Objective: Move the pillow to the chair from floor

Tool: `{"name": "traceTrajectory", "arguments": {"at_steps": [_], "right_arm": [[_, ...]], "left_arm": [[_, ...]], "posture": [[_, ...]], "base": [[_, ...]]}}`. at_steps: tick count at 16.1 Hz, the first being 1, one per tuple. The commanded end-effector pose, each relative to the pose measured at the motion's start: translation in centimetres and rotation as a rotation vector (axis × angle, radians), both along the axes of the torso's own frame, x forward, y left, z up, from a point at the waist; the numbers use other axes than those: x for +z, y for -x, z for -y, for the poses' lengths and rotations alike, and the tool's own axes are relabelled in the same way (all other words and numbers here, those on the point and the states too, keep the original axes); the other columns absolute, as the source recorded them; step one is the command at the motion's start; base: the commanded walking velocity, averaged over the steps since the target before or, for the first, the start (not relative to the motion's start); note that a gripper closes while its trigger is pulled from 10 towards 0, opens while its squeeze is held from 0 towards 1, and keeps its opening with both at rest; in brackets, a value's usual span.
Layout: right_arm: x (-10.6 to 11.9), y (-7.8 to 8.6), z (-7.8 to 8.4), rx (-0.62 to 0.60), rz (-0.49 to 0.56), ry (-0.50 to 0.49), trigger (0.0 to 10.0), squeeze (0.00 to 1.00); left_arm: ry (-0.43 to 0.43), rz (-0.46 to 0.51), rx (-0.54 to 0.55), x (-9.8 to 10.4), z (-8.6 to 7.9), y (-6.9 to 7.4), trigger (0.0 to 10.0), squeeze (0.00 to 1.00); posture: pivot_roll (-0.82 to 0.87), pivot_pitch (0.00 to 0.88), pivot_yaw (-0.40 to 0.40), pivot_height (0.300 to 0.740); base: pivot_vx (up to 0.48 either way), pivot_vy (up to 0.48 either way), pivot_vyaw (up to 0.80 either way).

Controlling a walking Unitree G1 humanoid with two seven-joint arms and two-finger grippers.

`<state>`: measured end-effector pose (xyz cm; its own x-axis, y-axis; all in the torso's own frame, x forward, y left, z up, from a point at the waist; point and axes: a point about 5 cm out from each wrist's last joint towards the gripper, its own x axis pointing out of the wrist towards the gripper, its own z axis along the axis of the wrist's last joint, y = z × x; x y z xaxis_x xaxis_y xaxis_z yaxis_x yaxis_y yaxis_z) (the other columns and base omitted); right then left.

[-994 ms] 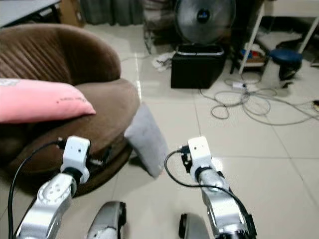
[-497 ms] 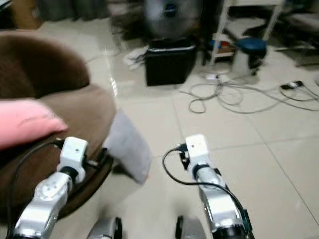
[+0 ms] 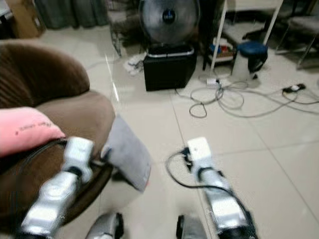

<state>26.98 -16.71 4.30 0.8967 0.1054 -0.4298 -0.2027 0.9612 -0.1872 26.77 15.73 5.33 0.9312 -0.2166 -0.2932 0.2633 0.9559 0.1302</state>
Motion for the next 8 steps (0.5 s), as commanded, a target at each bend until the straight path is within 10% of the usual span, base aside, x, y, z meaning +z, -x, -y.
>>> {"name": "traceTrajectory", "arguments": {"at_steps": [1,8], "right_arm": [[0.6,-0.5,-1.0,0.050,0.032,-0.010,10.0,0.00],[0.9,-2.2,-1.0,0.071,0.017,-0.020,10.0,0.00]], "left_arm": [[-0.030,0.013,0.022,0.4,-1.2,-0.3,10.0,0.00],[-0.050,0.022,0.022,1.2,-1.4,-1.8,10.0,0.00]], "posture": [[-0.01,0.000,0.050,0.630],[0.06,0.000,-0.004,0.630]], "base": [[0.304,0.000,0.00],[0.299,0.000,0.39]]}}
